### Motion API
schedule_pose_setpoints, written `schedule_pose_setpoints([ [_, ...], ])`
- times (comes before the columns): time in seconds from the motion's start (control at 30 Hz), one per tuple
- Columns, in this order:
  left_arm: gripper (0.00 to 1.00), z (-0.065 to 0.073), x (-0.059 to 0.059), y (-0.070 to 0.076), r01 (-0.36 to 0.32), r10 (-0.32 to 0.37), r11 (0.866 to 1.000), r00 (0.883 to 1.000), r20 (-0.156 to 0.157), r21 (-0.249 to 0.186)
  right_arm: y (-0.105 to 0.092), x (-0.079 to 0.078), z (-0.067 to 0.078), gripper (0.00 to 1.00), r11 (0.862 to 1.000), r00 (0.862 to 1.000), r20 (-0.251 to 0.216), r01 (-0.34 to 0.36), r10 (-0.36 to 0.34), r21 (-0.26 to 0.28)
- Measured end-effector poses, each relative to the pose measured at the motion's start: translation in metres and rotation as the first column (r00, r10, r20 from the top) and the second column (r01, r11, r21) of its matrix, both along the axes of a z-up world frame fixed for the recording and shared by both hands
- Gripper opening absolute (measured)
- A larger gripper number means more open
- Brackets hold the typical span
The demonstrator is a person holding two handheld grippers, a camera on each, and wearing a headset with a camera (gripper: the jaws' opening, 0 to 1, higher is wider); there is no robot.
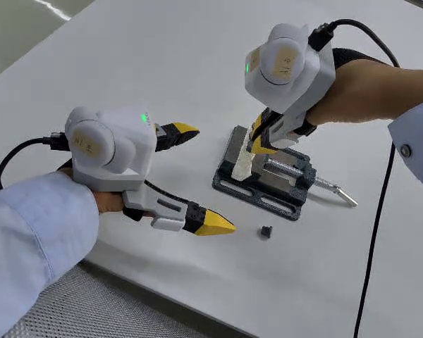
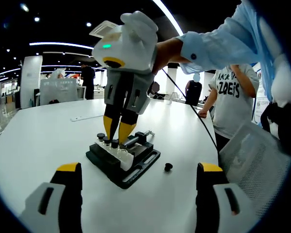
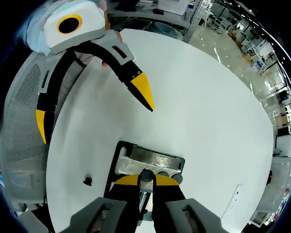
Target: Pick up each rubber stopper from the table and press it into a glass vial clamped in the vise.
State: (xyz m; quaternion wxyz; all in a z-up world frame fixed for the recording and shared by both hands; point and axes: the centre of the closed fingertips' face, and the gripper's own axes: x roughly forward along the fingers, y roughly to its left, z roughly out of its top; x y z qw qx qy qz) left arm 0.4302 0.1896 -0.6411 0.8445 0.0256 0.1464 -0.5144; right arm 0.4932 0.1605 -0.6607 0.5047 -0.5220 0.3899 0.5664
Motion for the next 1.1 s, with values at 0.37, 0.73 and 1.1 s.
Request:
schedule_pose_setpoints([
  [0.37, 0.96, 0.0018, 0.0009, 0.0, -0.003, 0.003, 1.0, 1.0, 0.002, -0.009, 0.0018, -0.0005, -0.0006, 0.04, 0.996, 0.997, 0.02, -0.067, 0.068, -0.059],
  [0.73, 0.95, 0.0028, 0.0007, 0.0003, -0.005, 0.005, 1.0, 1.0, 0.001, -0.015, 0.0014, -0.0005, -0.0013, 0.04, 0.994, 0.997, 0.02, -0.079, 0.081, -0.079],
  [1.1, 0.95, 0.0031, 0.0008, 0.0002, -0.005, 0.005, 1.0, 1.0, 0.001, -0.019, 0.0007, -0.0002, -0.0028, 0.04, 0.992, 0.996, 0.017, -0.085, 0.086, -0.091],
])
